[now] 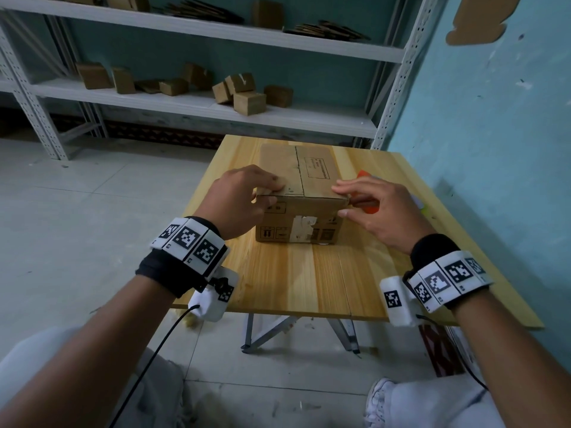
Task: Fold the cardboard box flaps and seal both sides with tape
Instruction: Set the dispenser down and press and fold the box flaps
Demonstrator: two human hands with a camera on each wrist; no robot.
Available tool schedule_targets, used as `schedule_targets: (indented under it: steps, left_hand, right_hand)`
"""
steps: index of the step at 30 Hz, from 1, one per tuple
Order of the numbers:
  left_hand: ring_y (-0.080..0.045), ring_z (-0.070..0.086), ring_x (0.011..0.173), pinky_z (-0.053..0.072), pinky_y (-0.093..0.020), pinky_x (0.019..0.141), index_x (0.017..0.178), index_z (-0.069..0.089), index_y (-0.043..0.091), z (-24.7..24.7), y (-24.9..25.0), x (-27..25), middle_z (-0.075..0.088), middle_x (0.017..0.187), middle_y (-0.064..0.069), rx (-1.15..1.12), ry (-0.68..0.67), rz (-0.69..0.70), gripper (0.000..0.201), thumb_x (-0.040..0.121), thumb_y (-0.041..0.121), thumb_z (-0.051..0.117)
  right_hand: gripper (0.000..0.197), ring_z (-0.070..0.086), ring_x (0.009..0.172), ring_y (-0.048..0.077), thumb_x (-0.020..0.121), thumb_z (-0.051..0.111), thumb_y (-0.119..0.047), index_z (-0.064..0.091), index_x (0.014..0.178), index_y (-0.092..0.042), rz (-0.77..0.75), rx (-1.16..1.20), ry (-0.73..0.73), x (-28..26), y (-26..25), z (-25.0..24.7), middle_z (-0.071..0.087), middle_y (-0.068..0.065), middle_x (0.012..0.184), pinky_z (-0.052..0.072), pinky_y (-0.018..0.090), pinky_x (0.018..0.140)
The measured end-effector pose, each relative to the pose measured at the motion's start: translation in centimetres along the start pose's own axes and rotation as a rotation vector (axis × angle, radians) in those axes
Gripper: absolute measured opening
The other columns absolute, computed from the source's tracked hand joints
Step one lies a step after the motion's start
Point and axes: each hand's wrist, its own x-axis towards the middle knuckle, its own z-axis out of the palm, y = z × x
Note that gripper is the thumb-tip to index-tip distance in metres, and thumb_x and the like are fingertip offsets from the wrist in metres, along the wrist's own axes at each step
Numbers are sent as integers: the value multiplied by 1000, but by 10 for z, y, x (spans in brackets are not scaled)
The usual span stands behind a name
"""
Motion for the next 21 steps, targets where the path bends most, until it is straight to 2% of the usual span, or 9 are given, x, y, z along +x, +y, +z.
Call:
schedule_targets:
  steps: [3, 7, 11, 13, 16, 19, 21]
  left_hand:
    - [-16, 53, 117, 50, -41, 93, 120, 66, 22, 1, 1, 0, 60, 126, 8, -10, -4, -1, 31, 89, 19, 63]
    - [-16, 53, 117, 50, -40, 94, 120, 66, 22, 0, 2, 0, 60, 126, 8, -2, -3, 1, 31, 89, 19, 63]
    - [-15, 53, 117, 48, -33, 93, 120, 65, 22, 0, 3, 1, 60, 127, 7, 9, -11, 0, 30, 90, 19, 62]
    - [-16, 52, 118, 47, -35, 94, 120, 65, 22, -1, 4, 1, 60, 128, 8, 8, -14, -6, 30, 90, 19, 62]
    - [-15, 52, 118, 47, -34, 95, 119, 65, 23, -2, 5, 0, 59, 128, 9, -2, -11, -18, 30, 89, 18, 63]
    - [-13, 52, 119, 44, -25, 91, 120, 65, 21, -2, 6, -1, 59, 128, 8, -17, -3, -25, 30, 90, 16, 62]
    - [-13, 52, 119, 43, -22, 91, 120, 65, 20, -2, 6, -1, 59, 129, 8, -31, -5, -29, 31, 90, 15, 62]
  right_hand:
    - [39, 62, 101, 2, 80, 76, -12, 68, 118, -16, -10, 5, 44, 2, 1, 3, 64, -2, 124, 48, 8, 88]
    - [36, 63, 96, 1, 77, 78, -14, 70, 112, -12, -26, 12, 74, 4, 2, 4, 68, -1, 117, 52, 12, 86]
    - [32, 62, 95, -6, 76, 79, -17, 72, 106, -10, -37, 10, 95, 6, 3, 5, 70, 0, 110, 53, 13, 84]
    - [31, 63, 95, -6, 77, 78, -21, 73, 106, -11, -31, 24, 107, 6, 2, 6, 71, -1, 108, 53, 14, 85]
    - [34, 62, 98, -10, 79, 76, -27, 72, 111, -15, 19, 59, 94, 4, 1, 1, 68, -8, 112, 50, 11, 87]
    - [38, 56, 104, -18, 82, 74, -18, 68, 120, -18, 63, 91, -13, 1, 4, -7, 63, -12, 122, 46, 6, 90]
    - [40, 53, 106, -20, 83, 73, -13, 67, 122, -18, 67, 95, -48, -1, 6, -10, 61, -14, 123, 43, 4, 90]
